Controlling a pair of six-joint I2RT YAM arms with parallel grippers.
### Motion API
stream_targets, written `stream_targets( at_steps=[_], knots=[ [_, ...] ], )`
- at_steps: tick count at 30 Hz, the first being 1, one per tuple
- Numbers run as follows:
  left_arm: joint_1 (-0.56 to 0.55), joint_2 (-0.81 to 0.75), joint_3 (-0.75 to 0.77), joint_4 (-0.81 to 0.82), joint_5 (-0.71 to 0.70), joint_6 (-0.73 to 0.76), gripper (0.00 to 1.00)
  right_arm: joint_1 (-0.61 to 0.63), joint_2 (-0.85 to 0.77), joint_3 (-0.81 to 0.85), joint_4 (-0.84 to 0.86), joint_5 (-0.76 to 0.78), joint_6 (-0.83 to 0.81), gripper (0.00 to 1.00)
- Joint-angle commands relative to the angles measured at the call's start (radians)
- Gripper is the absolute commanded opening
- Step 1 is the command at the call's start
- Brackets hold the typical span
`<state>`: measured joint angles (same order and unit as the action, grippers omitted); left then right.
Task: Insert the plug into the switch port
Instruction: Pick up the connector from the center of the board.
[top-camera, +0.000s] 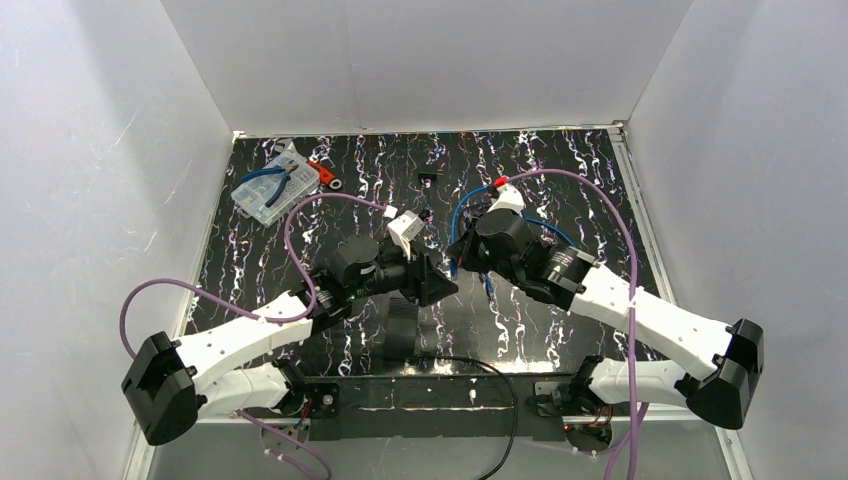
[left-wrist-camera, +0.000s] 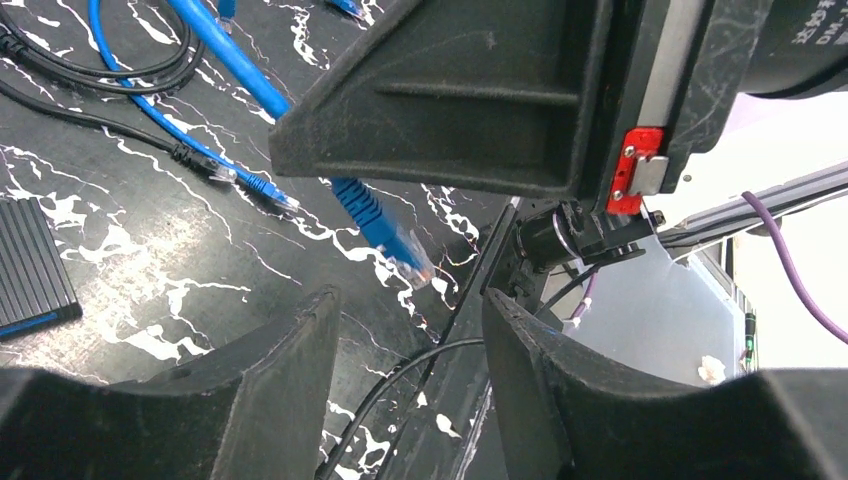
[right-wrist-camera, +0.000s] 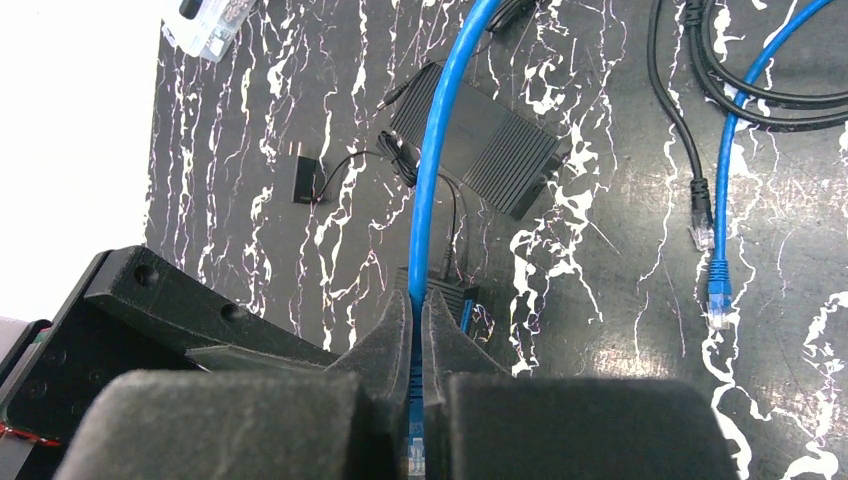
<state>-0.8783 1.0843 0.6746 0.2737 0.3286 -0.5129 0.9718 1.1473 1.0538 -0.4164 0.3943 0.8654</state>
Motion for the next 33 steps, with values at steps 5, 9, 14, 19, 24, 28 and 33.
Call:
stream_targets(
  at_steps=[5, 9, 14, 19, 24, 28, 33],
  knots=[
    [-0.009, 0.016, 0.057, 0.035, -0.025, 0.021, 0.49, 0.015, -0.003, 0.045, 0.048, 0.0, 0.009, 0.01],
    [-0.01, 0.03, 0.069, 0.033, -0.029, 0.025, 0.47, 0.019, 0.001, 0.048, 0.053, -0.007, 0.001, 0.01],
    [-0.011, 0.046, 0.075, 0.044, -0.025, 0.021, 0.4, 0.026, -0.004, 0.046, 0.054, 0.005, 0.0, 0.01],
    [-0.013, 0.051, 0.075, 0.047, -0.026, 0.02, 0.36, 0.028, -0.012, 0.04, 0.059, 0.019, -0.003, 0.01],
    [-0.013, 0.056, 0.074, 0.048, -0.027, 0.019, 0.2, 0.027, -0.019, 0.025, 0.071, 0.025, 0.003, 0.01],
    [-0.013, 0.06, 0.084, 0.034, -0.025, 0.019, 0.0, 0.029, -0.032, 0.009, 0.087, 0.028, 0.006, 0.01],
    [-0.013, 0.046, 0.093, 0.011, -0.015, 0.011, 0.0, 0.028, -0.056, -0.009, 0.09, 0.042, 0.004, 0.01]
  ],
)
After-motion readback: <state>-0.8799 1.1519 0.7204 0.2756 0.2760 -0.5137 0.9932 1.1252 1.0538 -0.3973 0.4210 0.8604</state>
